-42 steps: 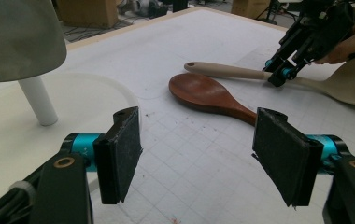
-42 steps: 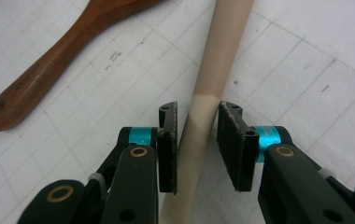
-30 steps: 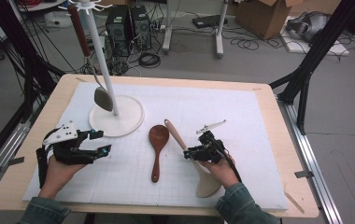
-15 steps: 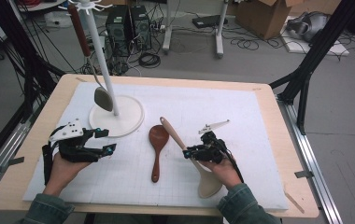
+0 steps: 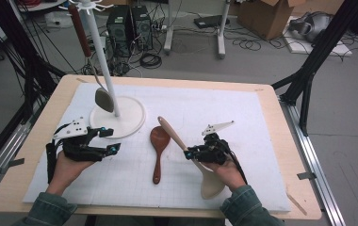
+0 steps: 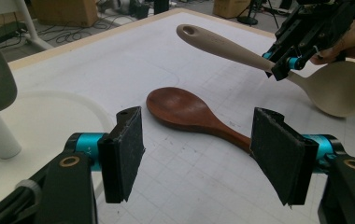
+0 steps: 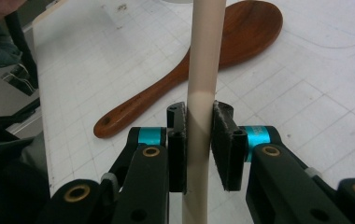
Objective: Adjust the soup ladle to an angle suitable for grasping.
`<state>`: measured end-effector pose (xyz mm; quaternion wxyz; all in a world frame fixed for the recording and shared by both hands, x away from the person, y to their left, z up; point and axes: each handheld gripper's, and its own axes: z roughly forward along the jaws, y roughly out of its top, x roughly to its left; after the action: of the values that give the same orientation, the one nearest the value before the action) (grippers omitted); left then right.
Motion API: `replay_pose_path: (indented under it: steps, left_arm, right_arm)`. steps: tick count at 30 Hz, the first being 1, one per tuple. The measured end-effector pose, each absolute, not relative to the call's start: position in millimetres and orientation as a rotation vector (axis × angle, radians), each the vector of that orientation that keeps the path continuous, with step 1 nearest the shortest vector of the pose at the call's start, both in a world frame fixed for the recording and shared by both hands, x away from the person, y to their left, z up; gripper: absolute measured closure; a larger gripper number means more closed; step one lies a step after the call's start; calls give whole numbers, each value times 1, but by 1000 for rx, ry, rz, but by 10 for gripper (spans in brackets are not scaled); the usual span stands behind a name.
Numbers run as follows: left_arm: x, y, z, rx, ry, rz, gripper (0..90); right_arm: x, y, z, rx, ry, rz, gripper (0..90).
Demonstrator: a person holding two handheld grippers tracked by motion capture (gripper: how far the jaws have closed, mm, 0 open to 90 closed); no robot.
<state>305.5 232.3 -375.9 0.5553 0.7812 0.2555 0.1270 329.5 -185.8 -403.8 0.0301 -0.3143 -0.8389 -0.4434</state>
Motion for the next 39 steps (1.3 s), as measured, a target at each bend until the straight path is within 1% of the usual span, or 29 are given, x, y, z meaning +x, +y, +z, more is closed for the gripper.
replay_pose_path:
  steps: [22,39]
  left_arm:
    - [311,217,-368,1868,570,279,352]
    - [314,197,-364,1878,543,237,352]
  right_arm:
    - [324,-183,-394,-852,-2614,-1445,789]
    - [321,-181,-390,-785,-2610,-1503,791]
